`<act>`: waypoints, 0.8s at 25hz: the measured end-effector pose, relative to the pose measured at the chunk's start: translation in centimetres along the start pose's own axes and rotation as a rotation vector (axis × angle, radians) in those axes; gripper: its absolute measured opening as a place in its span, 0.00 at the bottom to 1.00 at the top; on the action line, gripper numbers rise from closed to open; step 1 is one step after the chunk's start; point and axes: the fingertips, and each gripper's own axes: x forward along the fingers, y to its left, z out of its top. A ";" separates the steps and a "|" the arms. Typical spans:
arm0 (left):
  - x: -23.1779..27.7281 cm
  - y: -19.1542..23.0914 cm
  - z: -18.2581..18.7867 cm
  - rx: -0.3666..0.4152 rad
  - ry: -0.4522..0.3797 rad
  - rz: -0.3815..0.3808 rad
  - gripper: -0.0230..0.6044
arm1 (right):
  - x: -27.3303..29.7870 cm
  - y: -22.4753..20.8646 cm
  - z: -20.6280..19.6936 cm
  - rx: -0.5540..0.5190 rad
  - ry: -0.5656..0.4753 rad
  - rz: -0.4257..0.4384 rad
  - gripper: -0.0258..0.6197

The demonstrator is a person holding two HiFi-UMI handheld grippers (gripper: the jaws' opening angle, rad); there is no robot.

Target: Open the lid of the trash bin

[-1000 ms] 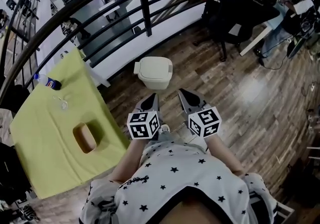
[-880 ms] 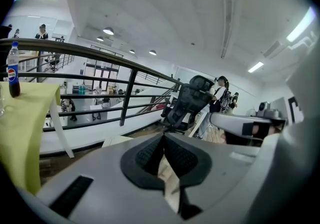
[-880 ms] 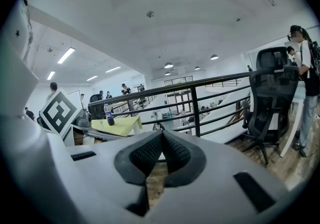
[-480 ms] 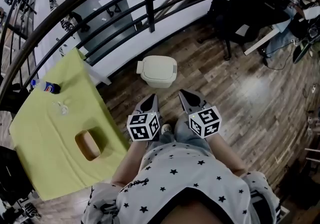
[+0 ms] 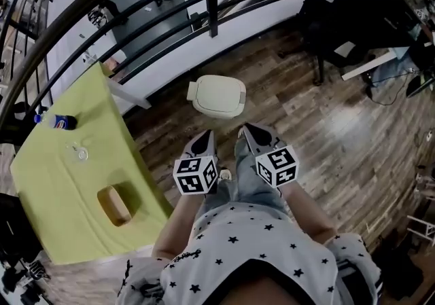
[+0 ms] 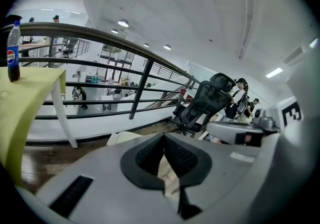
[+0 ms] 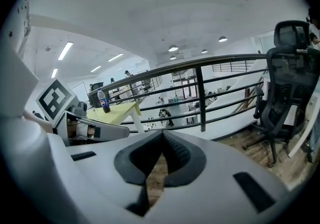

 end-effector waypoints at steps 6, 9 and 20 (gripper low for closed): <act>4.0 0.8 -0.1 -0.012 0.026 0.031 0.05 | 3.9 -4.5 -0.7 -0.004 0.034 -0.001 0.03; 6.2 1.6 -0.3 -0.011 0.039 0.044 0.05 | 6.1 -6.4 -1.7 -0.007 0.057 -0.001 0.03; 13.0 3.2 -3.0 -0.033 0.104 0.073 0.05 | 13.4 -12.8 -9.0 -0.015 0.171 -0.004 0.03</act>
